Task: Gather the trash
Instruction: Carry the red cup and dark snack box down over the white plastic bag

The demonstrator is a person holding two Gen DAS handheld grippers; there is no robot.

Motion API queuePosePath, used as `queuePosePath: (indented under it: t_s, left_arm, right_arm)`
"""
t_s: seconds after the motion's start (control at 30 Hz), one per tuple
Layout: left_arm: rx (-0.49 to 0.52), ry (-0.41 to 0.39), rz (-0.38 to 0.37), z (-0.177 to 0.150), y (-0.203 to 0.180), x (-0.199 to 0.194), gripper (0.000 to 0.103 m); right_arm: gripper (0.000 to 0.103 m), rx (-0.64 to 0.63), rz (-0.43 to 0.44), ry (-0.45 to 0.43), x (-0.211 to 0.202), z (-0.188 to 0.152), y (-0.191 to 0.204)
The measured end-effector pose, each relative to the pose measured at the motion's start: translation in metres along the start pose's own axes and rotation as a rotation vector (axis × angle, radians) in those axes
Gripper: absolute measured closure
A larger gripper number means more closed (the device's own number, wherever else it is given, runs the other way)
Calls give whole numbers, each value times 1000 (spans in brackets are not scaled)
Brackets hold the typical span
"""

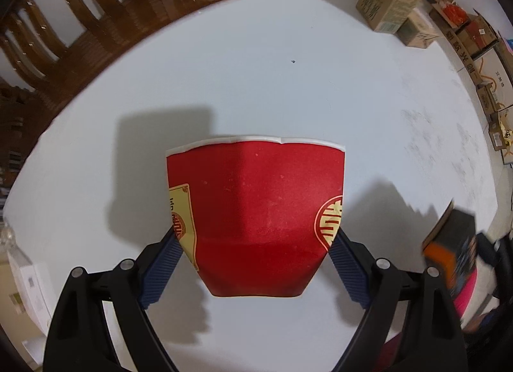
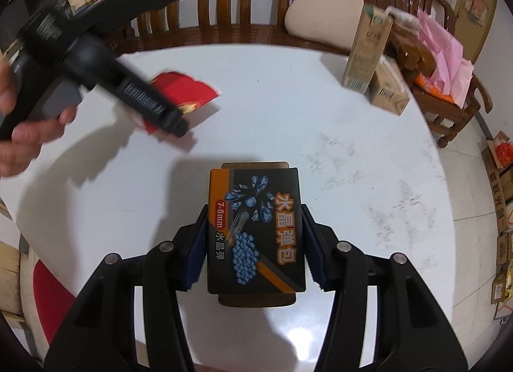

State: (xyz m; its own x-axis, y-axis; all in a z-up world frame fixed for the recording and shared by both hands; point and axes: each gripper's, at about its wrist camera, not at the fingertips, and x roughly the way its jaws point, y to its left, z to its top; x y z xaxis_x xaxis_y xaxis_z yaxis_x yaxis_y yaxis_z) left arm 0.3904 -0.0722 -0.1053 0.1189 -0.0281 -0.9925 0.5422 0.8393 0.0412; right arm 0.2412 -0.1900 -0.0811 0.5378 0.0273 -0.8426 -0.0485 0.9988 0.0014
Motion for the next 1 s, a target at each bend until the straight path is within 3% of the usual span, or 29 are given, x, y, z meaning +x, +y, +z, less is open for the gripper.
queuePosePath:
  t_s: [0.3,0.5,1.0]
  left_arm:
    - [-43,-170,37,-108,-10,-68,18]
    - [-62,-223,34,-178,-19,-93,18]
    - [-33,-322,64,-275,-61,-129,18]
  right_arm:
    - [51,-22,13,-95,-71,-11,15]
    - [51,-76,23,-151,-116,-32,42]
    - [51,-159,45,-244,-200,-89,94]
